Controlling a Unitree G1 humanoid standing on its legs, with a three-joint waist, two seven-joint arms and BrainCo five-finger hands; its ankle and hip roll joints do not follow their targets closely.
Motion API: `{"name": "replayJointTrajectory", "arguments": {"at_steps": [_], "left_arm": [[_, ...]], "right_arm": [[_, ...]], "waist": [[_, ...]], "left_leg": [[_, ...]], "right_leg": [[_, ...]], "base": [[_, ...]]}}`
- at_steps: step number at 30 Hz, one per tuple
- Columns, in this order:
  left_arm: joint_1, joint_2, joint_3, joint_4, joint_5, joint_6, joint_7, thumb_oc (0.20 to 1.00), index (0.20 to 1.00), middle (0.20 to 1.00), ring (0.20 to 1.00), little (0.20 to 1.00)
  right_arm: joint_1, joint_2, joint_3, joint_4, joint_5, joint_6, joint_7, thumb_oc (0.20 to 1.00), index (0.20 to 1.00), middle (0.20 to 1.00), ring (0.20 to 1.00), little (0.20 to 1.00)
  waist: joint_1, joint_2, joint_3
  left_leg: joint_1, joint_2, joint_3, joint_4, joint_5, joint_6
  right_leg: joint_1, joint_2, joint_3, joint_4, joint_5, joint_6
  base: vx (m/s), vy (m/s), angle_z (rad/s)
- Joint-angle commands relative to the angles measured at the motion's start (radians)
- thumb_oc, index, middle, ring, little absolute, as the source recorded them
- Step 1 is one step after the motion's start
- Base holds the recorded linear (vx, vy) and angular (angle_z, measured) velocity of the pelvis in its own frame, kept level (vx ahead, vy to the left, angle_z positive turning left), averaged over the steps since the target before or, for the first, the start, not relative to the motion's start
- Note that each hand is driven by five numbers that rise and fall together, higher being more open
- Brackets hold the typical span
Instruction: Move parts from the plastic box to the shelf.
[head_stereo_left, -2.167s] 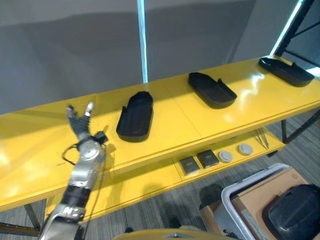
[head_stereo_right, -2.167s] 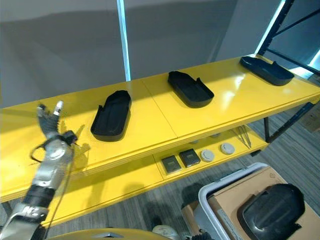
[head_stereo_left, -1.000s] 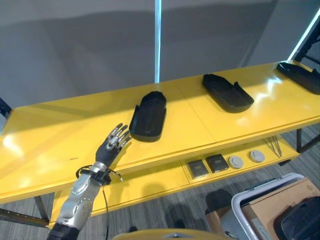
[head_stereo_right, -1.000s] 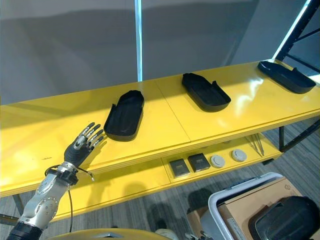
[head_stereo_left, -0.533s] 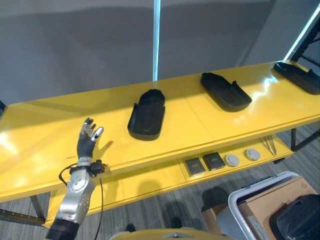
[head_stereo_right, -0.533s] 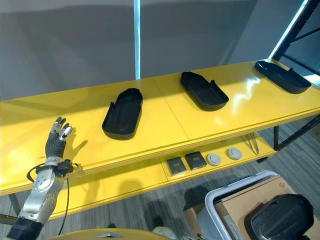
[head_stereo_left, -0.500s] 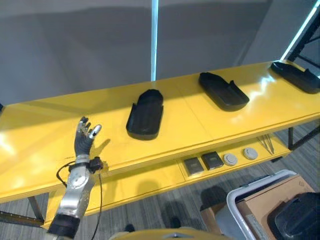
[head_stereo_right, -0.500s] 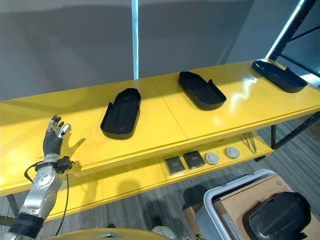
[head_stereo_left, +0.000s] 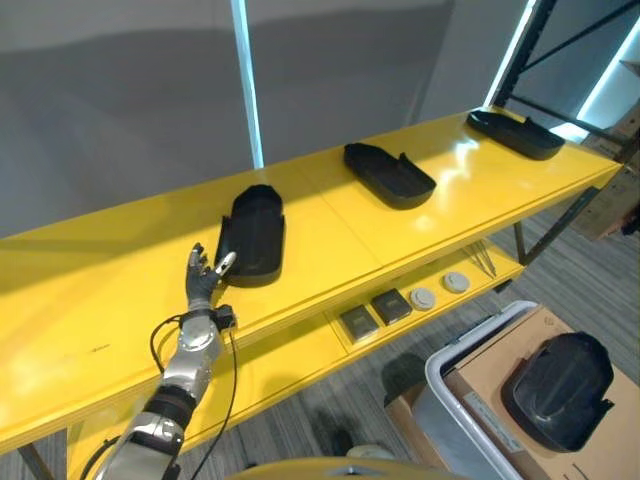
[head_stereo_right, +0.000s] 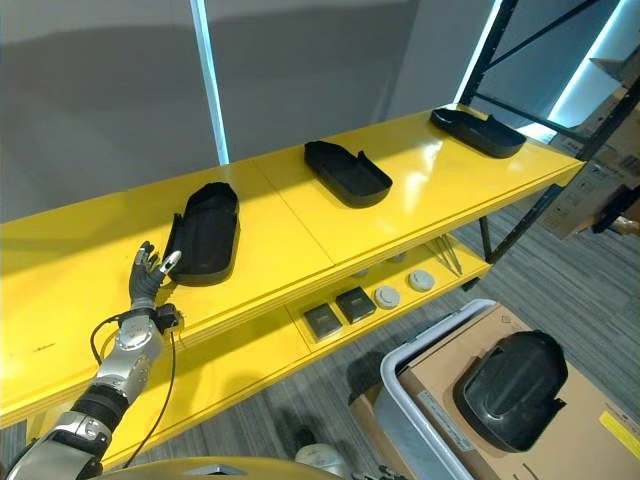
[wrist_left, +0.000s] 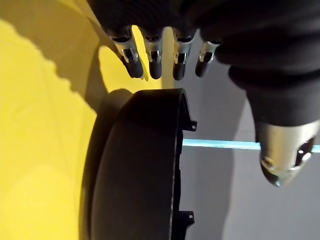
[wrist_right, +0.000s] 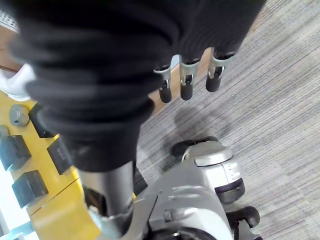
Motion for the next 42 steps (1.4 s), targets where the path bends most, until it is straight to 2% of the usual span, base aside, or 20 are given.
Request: {"name": "replayJointTrajectory", "arguments": {"at_steps": [1,8,13,15,18,21,26,32,42], "left_arm": [[-0.027,-0.005,-0.006,-0.002,-0.025,-0.010,0.003,1.000,1.000,1.000,1.000,1.000],[0.019,-0.014,-0.015,-0.071,-0.097,0.019,0.019,1.000,1.000,1.000,1.000,1.000],[0.069,-0.043,-0.044,-0.131,-0.151,0.053,0.116,1.000,1.000,1.000,1.000,1.000],[0.082,-0.056,-0.053,-0.128,-0.183,0.045,0.136,1.000,1.000,1.000,1.000,1.000],[0.082,-0.080,-0.074,-0.111,-0.200,0.054,0.089,1.000,1.000,1.000,1.000,1.000],[0.064,-0.094,-0.117,-0.114,-0.215,0.064,0.100,1.000,1.000,1.000,1.000,1.000],[0.053,-0.095,-0.129,-0.104,-0.232,0.066,0.108,1.000,1.000,1.000,1.000,1.000],[0.031,-0.078,-0.147,-0.100,-0.148,0.084,0.071,1.000,1.000,1.000,1.000,1.000],[-0.011,-0.091,-0.197,-0.058,-0.140,0.113,0.042,1.000,1.000,1.000,1.000,1.000]], "right_arm": [[-0.030,-0.005,0.023,0.029,-0.023,-0.029,0.011,1.000,1.000,1.000,1.000,1.000],[-0.038,0.003,0.026,0.022,-0.011,-0.022,0.006,1.000,1.000,1.000,1.000,1.000],[-0.034,0.017,0.037,0.004,0.003,-0.018,-0.005,1.000,1.000,1.000,1.000,1.000],[-0.036,0.023,0.046,-0.007,0.011,-0.006,-0.015,1.000,1.000,1.000,1.000,1.000],[-0.038,0.027,0.057,-0.018,0.013,0.012,-0.022,1.000,1.000,1.000,1.000,1.000],[-0.040,0.024,0.067,-0.019,0.013,0.013,-0.027,1.000,1.000,1.000,1.000,1.000],[-0.045,0.022,0.072,-0.018,0.011,0.017,-0.027,1.000,1.000,1.000,1.000,1.000],[-0.048,0.022,0.076,-0.012,0.008,0.013,-0.029,1.000,1.000,1.000,1.000,1.000],[-0.057,0.017,0.093,-0.020,-0.001,0.019,-0.031,1.000,1.000,1.000,1.000,1.000]], "waist": [[-0.004,-0.026,0.029],[0.010,-0.026,0.036],[0.023,-0.030,0.040],[0.026,-0.033,0.040],[0.027,-0.037,0.040],[0.018,-0.036,0.040],[0.012,-0.034,0.039],[0.005,-0.029,0.040],[-0.013,-0.023,0.038]], "left_leg": [[-0.005,0.011,0.016,-0.001,-0.019,0.032],[0.000,0.010,0.010,-0.001,-0.021,0.031],[0.000,0.008,-0.004,-0.001,-0.021,0.030],[0.001,0.007,-0.006,-0.001,-0.020,0.030],[0.002,0.007,-0.007,-0.001,-0.020,0.031],[0.004,0.008,-0.002,-0.001,-0.022,0.031],[0.007,0.009,0.003,-0.001,-0.023,0.031],[0.010,0.011,0.010,-0.001,-0.023,0.033],[0.020,0.011,0.022,-0.001,-0.026,0.036]], "right_leg": [[0.013,-0.026,0.018,0.004,-0.014,0.056],[0.022,-0.027,0.008,0.002,-0.019,0.054],[0.029,-0.029,-0.004,0.002,-0.021,0.054],[0.031,-0.030,-0.009,0.002,-0.022,0.054],[0.032,-0.028,-0.009,0.004,-0.021,0.055],[0.032,-0.027,-0.006,0.002,-0.021,0.058],[0.031,-0.026,-0.001,0.003,-0.021,0.058],[0.030,-0.025,0.004,0.005,-0.021,0.058],[0.031,-0.024,0.014,0.008,-0.023,0.059]], "base": [[0.00,0.000,0.00],[0.00,0.000,0.00],[0.00,-0.001,0.02],[0.02,-0.012,0.05],[0.01,-0.007,0.01],[0.00,0.000,0.00],[0.00,0.000,0.00],[0.00,0.000,0.00],[0.00,0.000,0.00]]}}
